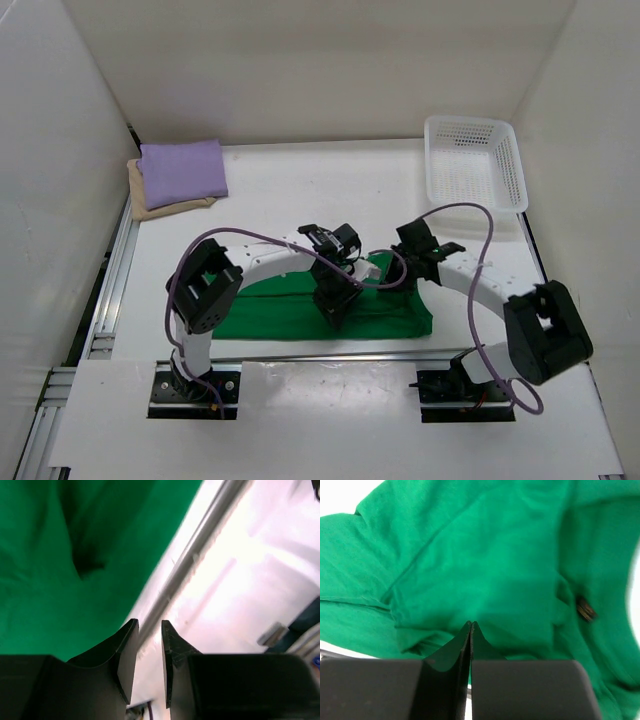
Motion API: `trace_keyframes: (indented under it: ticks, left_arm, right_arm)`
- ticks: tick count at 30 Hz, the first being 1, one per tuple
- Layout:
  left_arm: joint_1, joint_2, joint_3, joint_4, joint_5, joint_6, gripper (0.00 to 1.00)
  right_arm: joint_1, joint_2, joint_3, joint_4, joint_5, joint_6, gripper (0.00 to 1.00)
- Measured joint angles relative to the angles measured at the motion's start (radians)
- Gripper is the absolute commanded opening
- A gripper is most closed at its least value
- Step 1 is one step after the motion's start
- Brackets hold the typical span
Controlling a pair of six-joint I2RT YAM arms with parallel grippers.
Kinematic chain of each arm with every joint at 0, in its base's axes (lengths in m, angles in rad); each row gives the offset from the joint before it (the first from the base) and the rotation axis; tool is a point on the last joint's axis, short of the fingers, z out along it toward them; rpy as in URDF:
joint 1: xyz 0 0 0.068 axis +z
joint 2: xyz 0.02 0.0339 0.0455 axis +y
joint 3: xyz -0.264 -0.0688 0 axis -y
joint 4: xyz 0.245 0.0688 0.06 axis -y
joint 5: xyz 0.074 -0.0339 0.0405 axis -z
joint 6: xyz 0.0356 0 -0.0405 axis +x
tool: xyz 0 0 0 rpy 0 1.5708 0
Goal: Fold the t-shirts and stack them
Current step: Fold the other side of the tshirt into a rectangle
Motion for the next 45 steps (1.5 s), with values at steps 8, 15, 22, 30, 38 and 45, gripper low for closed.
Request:
trace_keyframes:
  ticks: [8,15,22,30,38,45]
  left_arm:
    - [0.041,-0.109,-0.016,-0.077,0.021,0.000,0.36]
    - [0.279,-0.222,-0.029,-0.071,0.040,0.001,0.37]
    - [0.531,-0.294,-0.163,-0.051,0.023,0.001,0.37]
    - [0.785,-0.416,-0.328,0.001,-0.092,0.000,0.37]
    - [0.910,-0.497,-0.425,0.042,-0.246,0.001,0.37]
    - [0.952,-0.624,-0.509,0.079,-0.451,0.001,0.37]
  right_arm:
    - [0.086,0.145,0.063,0.065,-0.036,-0.020,0.00]
    - [0.151,0.145,0.060,0.064,-0.036,-0.047,0.00]
    - [0.201,0.141,0.051,0.015,-0.042,-0.099,0.00]
    - [0.363,0.069,0.062,-0.094,0.026,-0.115,0.00]
    - [0.387,0.028,0.049,-0.127,0.084,-0.067,0.00]
    - [0.352,-0.069,0.154,-0.225,0.149,-0.057,0.01]
